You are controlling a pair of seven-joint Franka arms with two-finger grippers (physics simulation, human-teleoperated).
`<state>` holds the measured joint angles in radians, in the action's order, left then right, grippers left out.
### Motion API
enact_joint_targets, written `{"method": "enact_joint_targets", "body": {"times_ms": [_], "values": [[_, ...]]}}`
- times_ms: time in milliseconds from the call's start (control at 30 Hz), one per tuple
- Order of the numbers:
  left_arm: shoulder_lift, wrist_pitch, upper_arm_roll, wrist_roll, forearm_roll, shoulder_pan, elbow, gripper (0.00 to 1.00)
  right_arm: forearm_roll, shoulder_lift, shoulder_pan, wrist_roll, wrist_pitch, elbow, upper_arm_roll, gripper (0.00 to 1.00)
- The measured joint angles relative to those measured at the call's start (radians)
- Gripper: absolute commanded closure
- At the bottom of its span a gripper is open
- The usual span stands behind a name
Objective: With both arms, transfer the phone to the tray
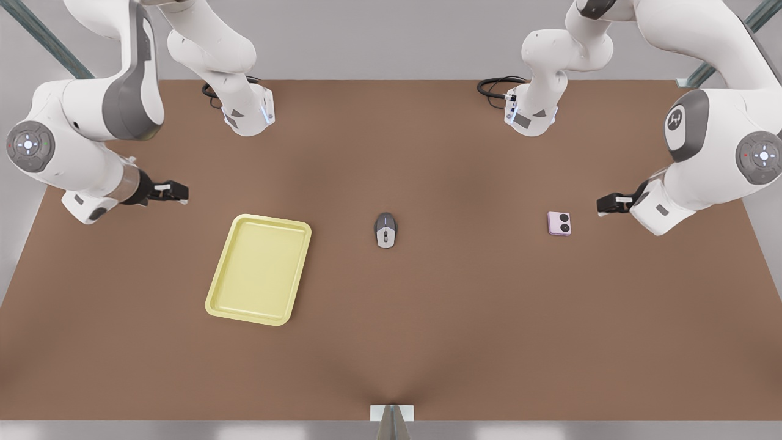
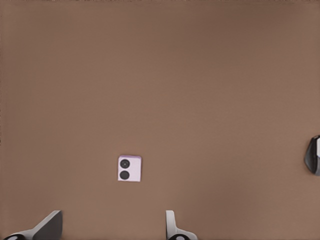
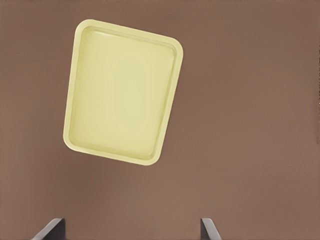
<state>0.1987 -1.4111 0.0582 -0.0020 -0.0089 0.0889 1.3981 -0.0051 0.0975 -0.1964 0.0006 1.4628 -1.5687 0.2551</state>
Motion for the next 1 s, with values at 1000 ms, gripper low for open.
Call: {"method": "enact_joint_targets", "body": {"times_ms": [1000], "values": [[0.064,-0.975,-0.003,0.047,-0.046,-0.102,0.964,0.00,0.001,0.005,0.003,-0.009,0.052,-0.001,-0.001,0.00]]}}
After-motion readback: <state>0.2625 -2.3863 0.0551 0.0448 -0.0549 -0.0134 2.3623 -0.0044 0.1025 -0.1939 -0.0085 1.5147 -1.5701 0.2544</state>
